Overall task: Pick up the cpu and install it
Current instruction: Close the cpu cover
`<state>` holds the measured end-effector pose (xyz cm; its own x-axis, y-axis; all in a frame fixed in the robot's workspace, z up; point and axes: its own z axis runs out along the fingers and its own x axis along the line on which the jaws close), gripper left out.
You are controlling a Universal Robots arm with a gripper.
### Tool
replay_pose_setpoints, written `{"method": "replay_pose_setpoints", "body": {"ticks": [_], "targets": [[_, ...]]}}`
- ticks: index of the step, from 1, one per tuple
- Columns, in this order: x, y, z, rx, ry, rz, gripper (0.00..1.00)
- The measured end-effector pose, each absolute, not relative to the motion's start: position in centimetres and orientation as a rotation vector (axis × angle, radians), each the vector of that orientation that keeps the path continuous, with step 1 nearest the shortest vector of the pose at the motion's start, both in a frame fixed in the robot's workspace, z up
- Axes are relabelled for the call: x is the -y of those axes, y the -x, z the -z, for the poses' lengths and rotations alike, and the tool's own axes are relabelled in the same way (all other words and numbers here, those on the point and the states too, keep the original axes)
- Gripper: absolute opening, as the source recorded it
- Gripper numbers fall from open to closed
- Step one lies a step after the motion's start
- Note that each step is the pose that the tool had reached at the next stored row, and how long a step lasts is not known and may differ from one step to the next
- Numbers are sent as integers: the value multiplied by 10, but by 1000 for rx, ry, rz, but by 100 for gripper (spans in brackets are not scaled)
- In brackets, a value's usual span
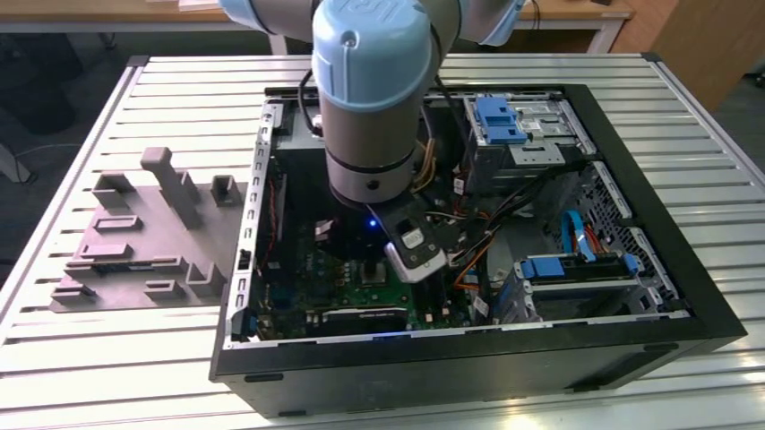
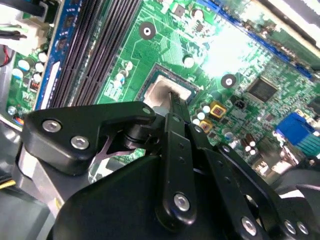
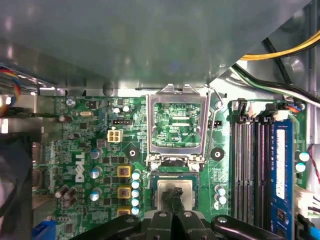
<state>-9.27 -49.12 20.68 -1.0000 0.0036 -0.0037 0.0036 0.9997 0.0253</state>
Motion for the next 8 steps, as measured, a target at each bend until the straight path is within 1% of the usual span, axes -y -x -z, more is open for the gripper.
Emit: {"method": "replay_pose_setpoints", "body": {"ticks": [8], "targets": [[491,95,-244,-3138,-6,-40,11]]}}
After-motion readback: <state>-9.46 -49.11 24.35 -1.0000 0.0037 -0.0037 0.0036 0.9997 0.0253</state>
